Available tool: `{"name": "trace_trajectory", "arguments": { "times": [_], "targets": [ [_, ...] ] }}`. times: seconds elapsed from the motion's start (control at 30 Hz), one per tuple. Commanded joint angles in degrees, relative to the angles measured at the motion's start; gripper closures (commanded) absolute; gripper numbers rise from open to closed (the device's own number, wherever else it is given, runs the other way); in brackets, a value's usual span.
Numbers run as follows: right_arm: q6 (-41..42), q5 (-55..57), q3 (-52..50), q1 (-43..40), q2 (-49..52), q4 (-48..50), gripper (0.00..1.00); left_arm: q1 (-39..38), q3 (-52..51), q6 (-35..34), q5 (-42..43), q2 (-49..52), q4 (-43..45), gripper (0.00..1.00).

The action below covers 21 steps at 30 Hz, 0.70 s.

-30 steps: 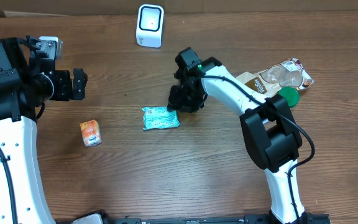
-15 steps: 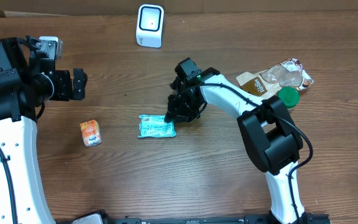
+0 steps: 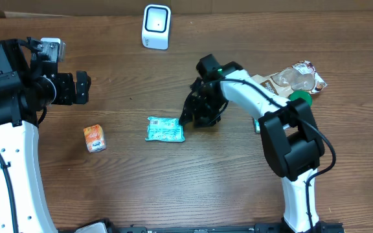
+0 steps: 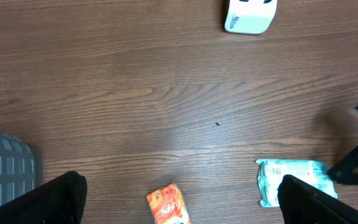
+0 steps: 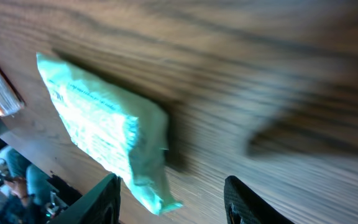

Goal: Scan the item barcode

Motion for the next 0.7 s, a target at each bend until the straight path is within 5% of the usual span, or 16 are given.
{"name": "trace_trajectory", "arguments": {
  "times": [0.0, 0.17, 0.3, 0.67],
  "targets": [
    [3.9, 1.5, -2.6, 3.8, -2.4, 3.2, 0.49, 0.4, 0.3, 1.3, -0.1, 0.1, 0.2, 0.0],
    [11.8, 5.7, -9.4, 6.1, -2.4, 12.9, 0.58, 0.4, 0.3, 1.3, -0.1, 0.1, 0.2, 0.0],
    [11.9, 5.6, -11.1, 5.6, -2.4, 15.5, 0.95, 0.4, 0.3, 1.3, -0.1, 0.1, 0.2, 0.0],
    [1.6, -6.6, -9.2, -1.4, -12.6, 15.9, 0.96, 0.4, 0.3, 1.3, -0.1, 0.1, 0.2, 0.0]
  ]
}}
